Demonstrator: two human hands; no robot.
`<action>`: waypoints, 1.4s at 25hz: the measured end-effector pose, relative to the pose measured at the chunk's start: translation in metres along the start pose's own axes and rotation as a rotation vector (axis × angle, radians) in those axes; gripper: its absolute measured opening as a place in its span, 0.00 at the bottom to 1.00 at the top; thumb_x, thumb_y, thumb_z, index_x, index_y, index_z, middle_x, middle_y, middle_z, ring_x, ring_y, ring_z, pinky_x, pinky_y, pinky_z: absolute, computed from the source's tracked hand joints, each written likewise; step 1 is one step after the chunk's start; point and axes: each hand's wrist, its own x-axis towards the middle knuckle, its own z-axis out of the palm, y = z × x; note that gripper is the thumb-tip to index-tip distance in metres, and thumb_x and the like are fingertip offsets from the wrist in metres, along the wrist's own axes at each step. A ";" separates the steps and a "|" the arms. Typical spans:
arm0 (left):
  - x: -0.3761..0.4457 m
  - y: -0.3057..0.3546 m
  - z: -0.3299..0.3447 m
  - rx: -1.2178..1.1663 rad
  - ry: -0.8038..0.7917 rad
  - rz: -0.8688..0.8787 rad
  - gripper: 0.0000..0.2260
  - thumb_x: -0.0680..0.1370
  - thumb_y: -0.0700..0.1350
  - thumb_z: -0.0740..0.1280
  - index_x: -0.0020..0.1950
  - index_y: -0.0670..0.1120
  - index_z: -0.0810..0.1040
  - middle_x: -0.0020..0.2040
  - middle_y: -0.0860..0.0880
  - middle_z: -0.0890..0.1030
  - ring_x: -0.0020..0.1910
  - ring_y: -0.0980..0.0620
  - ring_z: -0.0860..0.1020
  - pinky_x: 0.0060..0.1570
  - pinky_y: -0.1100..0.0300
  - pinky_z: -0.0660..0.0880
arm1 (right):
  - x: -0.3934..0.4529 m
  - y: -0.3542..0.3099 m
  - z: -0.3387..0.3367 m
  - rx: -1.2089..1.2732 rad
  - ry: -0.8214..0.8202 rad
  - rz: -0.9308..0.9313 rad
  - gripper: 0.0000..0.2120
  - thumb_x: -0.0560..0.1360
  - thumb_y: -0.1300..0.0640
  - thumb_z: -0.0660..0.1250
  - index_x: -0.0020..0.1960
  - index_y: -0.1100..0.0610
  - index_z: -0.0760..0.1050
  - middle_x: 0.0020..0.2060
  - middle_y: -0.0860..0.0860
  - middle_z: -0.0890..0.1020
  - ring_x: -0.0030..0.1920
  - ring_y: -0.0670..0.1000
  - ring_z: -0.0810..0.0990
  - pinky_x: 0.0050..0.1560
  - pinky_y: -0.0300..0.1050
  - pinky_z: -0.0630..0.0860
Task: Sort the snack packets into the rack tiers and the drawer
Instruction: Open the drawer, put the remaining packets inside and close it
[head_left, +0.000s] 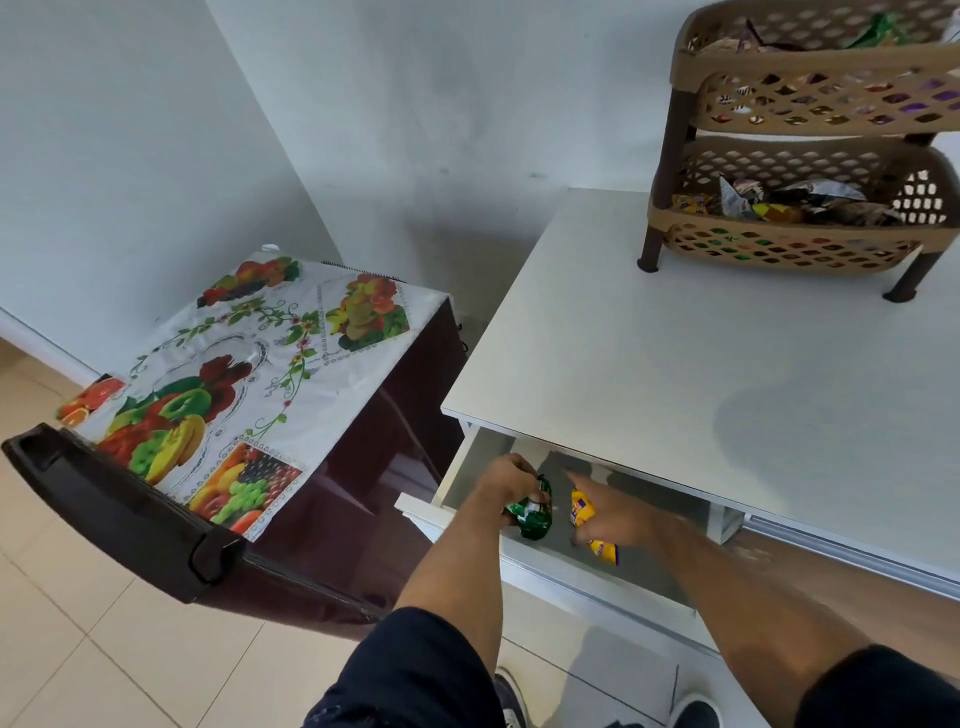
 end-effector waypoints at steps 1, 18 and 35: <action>0.005 0.001 0.003 0.034 0.002 0.004 0.17 0.73 0.36 0.75 0.59 0.46 0.78 0.57 0.43 0.78 0.58 0.41 0.76 0.37 0.51 0.81 | 0.003 0.005 0.001 -0.001 0.014 0.043 0.50 0.68 0.55 0.76 0.82 0.48 0.50 0.68 0.53 0.73 0.59 0.54 0.77 0.49 0.42 0.75; 0.103 0.000 0.054 0.518 -0.200 -0.036 0.20 0.77 0.42 0.72 0.67 0.38 0.75 0.64 0.39 0.79 0.61 0.42 0.80 0.60 0.50 0.80 | 0.065 0.069 0.017 -0.149 0.041 0.306 0.28 0.72 0.43 0.67 0.66 0.56 0.65 0.47 0.52 0.79 0.45 0.54 0.82 0.35 0.42 0.73; 0.117 -0.019 0.052 0.653 -0.134 0.024 0.20 0.81 0.40 0.65 0.73 0.41 0.72 0.70 0.41 0.76 0.67 0.43 0.76 0.64 0.52 0.77 | 0.085 0.103 0.036 -0.138 0.099 0.327 0.28 0.79 0.46 0.63 0.73 0.58 0.61 0.65 0.61 0.75 0.60 0.59 0.79 0.47 0.43 0.72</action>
